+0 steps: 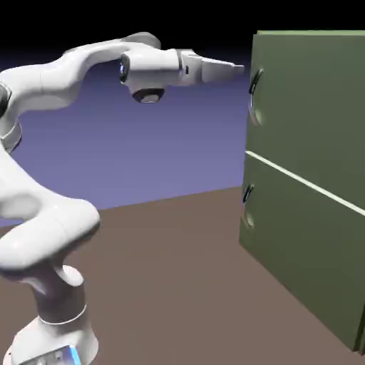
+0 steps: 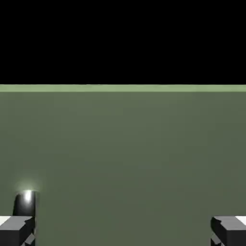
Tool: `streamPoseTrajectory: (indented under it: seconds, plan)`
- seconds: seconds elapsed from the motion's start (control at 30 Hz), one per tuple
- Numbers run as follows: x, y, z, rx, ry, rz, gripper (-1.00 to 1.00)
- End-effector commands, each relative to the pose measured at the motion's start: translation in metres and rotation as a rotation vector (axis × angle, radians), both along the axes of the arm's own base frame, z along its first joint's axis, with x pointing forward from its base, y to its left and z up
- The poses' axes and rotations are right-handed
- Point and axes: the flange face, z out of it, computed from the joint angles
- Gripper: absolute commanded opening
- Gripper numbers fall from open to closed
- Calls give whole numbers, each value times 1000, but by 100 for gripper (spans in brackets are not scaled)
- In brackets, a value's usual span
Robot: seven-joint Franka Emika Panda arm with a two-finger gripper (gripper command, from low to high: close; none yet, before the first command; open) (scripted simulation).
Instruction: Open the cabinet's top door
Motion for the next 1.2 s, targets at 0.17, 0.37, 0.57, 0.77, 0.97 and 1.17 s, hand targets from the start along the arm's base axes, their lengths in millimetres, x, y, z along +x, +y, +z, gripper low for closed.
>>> streamPoseTrajectory:
  seconds: [0.17,0.37,0.57,0.77,0.97,1.17]
  plan:
    - [30,35,-39,-8,-14,19,0]
    - [64,62,-90,-4,-3,34,0]
    - [114,60,-90,-4,-3,34,0]
    - [82,51,-90,-4,-3,98,-100]
    - [32,31,-90,-4,-4,204,-100]
    - [-21,3,-90,-4,-4,322,-100]
